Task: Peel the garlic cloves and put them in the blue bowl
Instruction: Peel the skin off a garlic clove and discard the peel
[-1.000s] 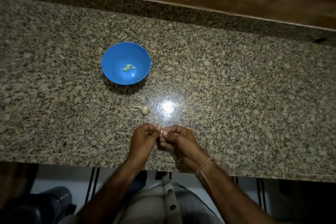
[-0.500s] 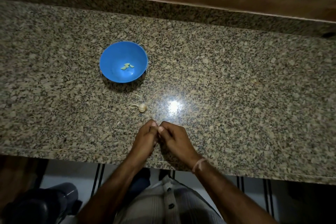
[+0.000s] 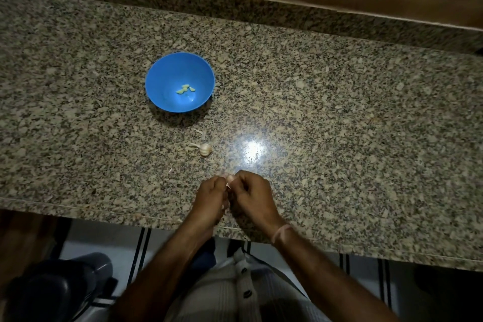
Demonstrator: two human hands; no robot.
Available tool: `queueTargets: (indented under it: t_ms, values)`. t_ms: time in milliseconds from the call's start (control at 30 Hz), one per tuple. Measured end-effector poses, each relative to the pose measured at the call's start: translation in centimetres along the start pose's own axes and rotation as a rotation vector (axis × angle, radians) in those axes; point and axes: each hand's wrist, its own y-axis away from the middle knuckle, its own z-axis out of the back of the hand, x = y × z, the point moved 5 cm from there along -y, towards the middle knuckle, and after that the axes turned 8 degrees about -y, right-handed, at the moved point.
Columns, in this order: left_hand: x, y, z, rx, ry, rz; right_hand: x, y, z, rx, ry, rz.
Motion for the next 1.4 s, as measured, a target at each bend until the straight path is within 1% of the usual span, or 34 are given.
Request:
queueTargets:
  t_ms: [33,67,100,133,200,233,267,333,400,467,533,567,633,667,700,733,767,800,833,867,900,933,1000,1033,1067,1100,1167,1200,1233,1267,1300,1333,1367,1400]
  values:
    - [0.1,0.0,-0.3,0.051,0.096,0.100,0.4,0.1,0.1,-0.048,0.043,0.075]
    - [0.1,0.1,-0.5,0.068,0.140,0.146,0.5,0.1,0.1,-0.062,0.078,0.124]
    - [0.1,0.0,-0.5,0.049,0.098,0.120,0.7,-0.1,0.1,-0.058,0.120,0.154]
    - [-0.2,0.0,-0.3,-0.018,-0.045,0.021,0.7,-0.3,0.1,-0.051,0.169,0.169]
    - [-0.6,0.0,0.1,-0.174,-0.408,-0.228,0.7,-0.5,0.0,-0.051,0.230,0.138]
    - [-0.6,0.1,0.2,-0.214,-0.490,-0.305,0.6,-0.7,-0.1,-0.054,0.227,0.094]
    - [-0.6,0.3,0.2,-0.231,-0.536,-0.361,0.4,-0.8,-0.1,-0.052,0.202,0.044]
    - [-0.4,0.3,0.4,-0.259,-0.628,-0.400,0.2,-1.0,-0.2,-0.041,0.162,-0.038]
    - [-0.3,0.6,0.4,-0.271,-0.678,-0.406,0.5,-0.8,-0.3,-0.051,0.203,-0.042]
    - [-0.3,0.9,0.2,-0.257,-0.579,-0.355,1.1,-0.4,-0.4,-0.088,0.265,0.046]
    - [-0.5,0.9,0.2,-0.204,-0.377,-0.243,1.4,0.1,-0.6,-0.101,0.272,0.185]
    - [-0.3,0.6,0.1,-0.139,-0.244,-0.151,1.6,0.4,-0.5,-0.095,0.280,0.257]
    - [0.2,0.4,-0.5,0.025,0.052,0.092,2.0,0.5,-0.2,-0.086,0.360,0.390]
    - [0.1,0.5,-0.7,0.086,0.143,0.169,2.3,0.5,-0.1,-0.078,0.405,0.431]
    - [0.0,0.5,-0.7,0.091,0.139,0.153,2.5,0.4,0.0,-0.074,0.426,0.431]
    - [-0.4,0.5,-0.4,0.037,0.002,0.042,2.6,0.3,0.0,-0.078,0.404,0.380]
    - [-0.7,0.4,0.1,-0.067,-0.228,-0.140,2.5,-0.1,0.0,-0.073,0.342,0.284]
    - [-0.9,0.4,0.5,-0.187,-0.478,-0.333,2.0,-0.6,0.1,-0.059,0.225,0.141]
    - [-1.1,0.6,0.6,-0.270,-0.650,-0.462,1.6,-0.9,0.1,-0.036,0.068,-0.018]
    - [-1.2,0.6,0.7,-0.307,-0.724,-0.503,1.3,-1.0,0.1,-0.022,-0.040,-0.141]
    - [-1.1,0.4,0.8,-0.316,-0.711,-0.476,1.4,-0.9,0.1,-0.012,-0.055,-0.154]
    - [-0.7,0.1,0.9,-0.276,-0.588,-0.395,1.8,-0.9,0.1,-0.014,0.059,-0.053]
    - [0.4,-0.6,0.4,-0.064,-0.042,-0.084,2.6,-0.5,0.0,-0.038,0.357,0.221]
    - [0.4,-0.4,0.0,0.018,0.124,0.066,2.5,-0.5,-0.1,-0.042,0.443,0.303]
    - [0.2,-0.2,0.0,0.047,0.147,0.106,2.4,-0.5,-0.1,-0.045,0.443,0.322]
    - [-0.5,-0.1,0.3,0.026,0.008,0.017,2.2,-0.7,0.0,-0.046,0.368,0.273]
    - [-1.5,0.4,0.9,-0.184,-0.563,-0.378,1.1,-1.2,0.4,-0.039,0.048,0.007]
    - [-1.5,0.5,1.0,-0.272,-0.738,-0.520,0.5,-1.2,0.3,-0.033,-0.124,-0.149]
    - [-1.6,0.7,1.2,-0.322,-0.812,-0.607,0.0,-1.0,-0.1,-0.024,-0.286,-0.300]
    - [-1.5,0.6,1.4,-0.355,-0.823,-0.661,-0.3,-0.6,-0.6,-0.009,-0.404,-0.404]
    - [-1.6,0.6,1.5,-0.368,-0.806,-0.684,-0.3,-0.4,-1.0,-0.004,-0.487,-0.457]
    - [-1.6,0.6,1.4,-0.354,-0.762,-0.681,-0.2,-0.3,-0.9,-0.011,-0.456,-0.425]
    - [-1.6,0.5,1.3,-0.323,-0.672,-0.624,0.0,-0.4,-0.5,-0.019,-0.309,-0.308]
    - [-1.3,0.0,1.2,-0.268,-0.528,-0.502,0.4,-0.4,-0.1,-0.033,-0.061,-0.135]
